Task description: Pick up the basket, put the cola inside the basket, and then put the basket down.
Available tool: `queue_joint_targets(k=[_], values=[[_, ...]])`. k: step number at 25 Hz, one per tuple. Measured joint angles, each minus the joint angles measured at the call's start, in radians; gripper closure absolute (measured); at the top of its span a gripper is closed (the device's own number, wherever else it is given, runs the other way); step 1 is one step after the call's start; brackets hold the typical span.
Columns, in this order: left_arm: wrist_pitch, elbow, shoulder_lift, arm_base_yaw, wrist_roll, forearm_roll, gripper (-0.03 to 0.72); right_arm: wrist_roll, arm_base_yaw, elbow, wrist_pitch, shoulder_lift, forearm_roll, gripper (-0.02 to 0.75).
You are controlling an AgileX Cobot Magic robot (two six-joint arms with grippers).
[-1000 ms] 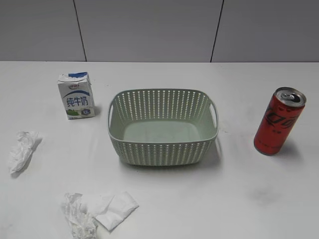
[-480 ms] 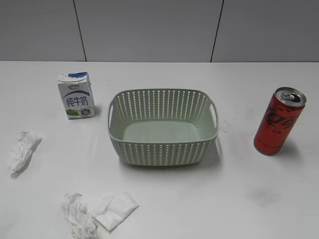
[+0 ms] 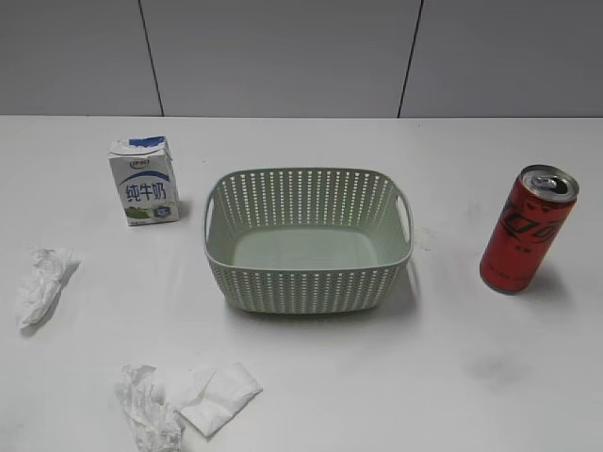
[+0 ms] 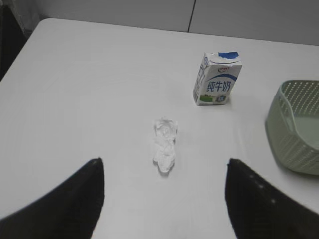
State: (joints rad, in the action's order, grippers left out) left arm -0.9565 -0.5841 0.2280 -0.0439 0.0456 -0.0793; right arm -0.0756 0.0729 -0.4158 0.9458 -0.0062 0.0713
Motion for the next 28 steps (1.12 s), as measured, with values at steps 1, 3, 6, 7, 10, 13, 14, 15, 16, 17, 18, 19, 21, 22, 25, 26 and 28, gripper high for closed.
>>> queue_joint_targets(k=[1,3,6,7,10,13,14,15,16,17,18,19,21,22,25,26,28], values=[[0.013,-0.007,0.029,0.0,0.0,-0.009,0.116,0.0,0.0,0.0,0.0,0.0,0.002,0.225],[0.048,-0.018,0.102,0.0,0.0,-0.025,0.116,0.0,0.0,0.0,0.0,0.0,0.01,0.225],[0.094,-0.04,0.21,0.0,-0.02,-0.062,0.116,0.0,0.0,0.0,0.0,0.0,0.018,0.225],[0.106,-0.048,0.248,0.0,-0.038,-0.08,0.116,0.0,0.0,0.0,0.0,0.0,0.018,0.225],[0.119,-0.078,0.358,0.0,-0.075,-0.126,0.116,0.0,0.0,0.0,0.0,0.0,0.019,0.225],[0.121,-0.122,0.465,0.0,-0.086,-0.155,0.116,0.0,0.0,0.0,0.0,0.0,0.018,0.209],[0.123,-0.14,0.501,0.0,-0.088,-0.162,0.116,0.0,0.0,0.0,0.0,0.0,0.017,0.188],[0.124,-0.159,0.536,0.0,-0.089,-0.165,0.116,0.0,0.0,0.0,0.0,0.0,0.017,0.161],[0.125,-0.178,0.563,0.0,-0.089,-0.169,0.116,0.0,0.0,0.0,0.0,0.0,0.017,0.142],[0.125,-0.195,0.596,-0.002,-0.089,-0.172,0.116,0.0,0.0,0.0,0.0,0.0,0.017,0.128],[0.126,-0.216,0.629,-0.007,-0.089,-0.172,0.116,0.0,0.0,0.0,0.0,0.0,0.017,0.12],[0.126,-0.238,0.658,-0.017,-0.089,-0.174,0.116,0.0,0.0,0.0,0.0,0.0,0.017,0.116],[0.117,-0.281,0.73,-0.043,-0.089,-0.179,0.116,0.0,0.0,0.0,0.0,0.0,0.017,0.115],[0.109,-0.306,0.77,-0.054,-0.089,-0.182,0.116,0.0,0.0,0.0,0.0,0.0,0.017,0.115],[0.069,-0.383,0.893,-0.094,-0.089,-0.184,0.116,0.0,0.0,0.0,0.0,0.0,0.017,0.12],[0.057,-0.413,0.931,-0.11,-0.089,-0.184,0.116,0.0,0.0,0.0,0.0,0.0,0.017,0.125],[0.034,-0.468,1.018,-0.148,-0.089,-0.184,0.116,0.0,0.0,0.0,0.0,0.0,0.017,0.133]])
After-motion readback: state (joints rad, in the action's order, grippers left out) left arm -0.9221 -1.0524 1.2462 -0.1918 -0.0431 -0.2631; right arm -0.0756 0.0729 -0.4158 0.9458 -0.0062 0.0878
